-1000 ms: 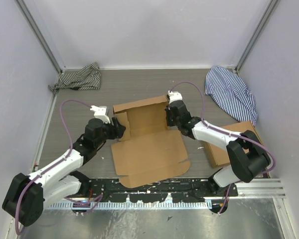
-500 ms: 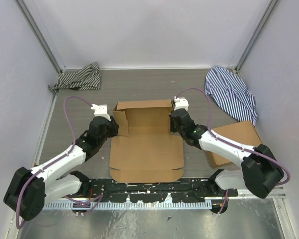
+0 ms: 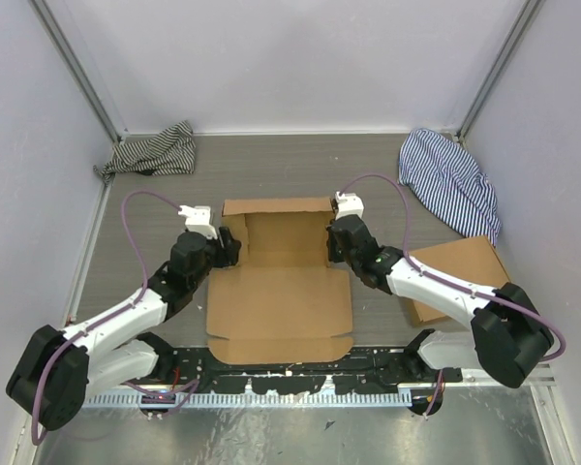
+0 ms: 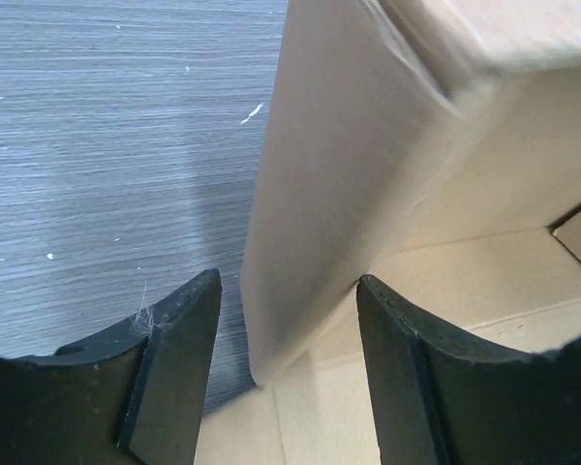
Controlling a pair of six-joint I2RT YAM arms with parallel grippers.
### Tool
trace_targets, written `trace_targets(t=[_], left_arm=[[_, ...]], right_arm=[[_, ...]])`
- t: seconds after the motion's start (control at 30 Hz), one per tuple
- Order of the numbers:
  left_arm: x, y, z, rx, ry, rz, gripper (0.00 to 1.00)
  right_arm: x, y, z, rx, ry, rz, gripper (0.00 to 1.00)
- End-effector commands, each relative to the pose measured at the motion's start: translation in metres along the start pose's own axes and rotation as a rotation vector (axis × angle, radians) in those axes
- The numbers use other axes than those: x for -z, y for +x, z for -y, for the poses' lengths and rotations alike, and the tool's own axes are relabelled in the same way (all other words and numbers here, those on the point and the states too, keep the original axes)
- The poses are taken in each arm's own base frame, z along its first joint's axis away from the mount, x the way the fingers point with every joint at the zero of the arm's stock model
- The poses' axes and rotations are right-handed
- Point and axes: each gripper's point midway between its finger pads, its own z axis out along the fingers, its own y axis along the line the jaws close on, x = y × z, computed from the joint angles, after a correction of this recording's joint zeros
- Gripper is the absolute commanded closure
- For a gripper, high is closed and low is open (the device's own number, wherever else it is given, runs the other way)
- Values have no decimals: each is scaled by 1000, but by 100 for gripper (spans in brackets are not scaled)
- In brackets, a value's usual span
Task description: Fold the paper box
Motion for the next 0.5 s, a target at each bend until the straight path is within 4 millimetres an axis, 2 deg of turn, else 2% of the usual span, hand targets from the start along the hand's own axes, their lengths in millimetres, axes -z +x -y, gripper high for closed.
trace_targets(t=[0.0,0.23,0.47], left_arm=[[2,-21,19,10,108,113,35],[-4,-16,17,-2,90,94,42],[-8,-8,8,-34,27,33,57]], right_arm=[[10,-23,-29,-30,-138,77,99],[20,-29,-34,-23,-170,101,99],[22,-27,-13,-32,-52,98,99]])
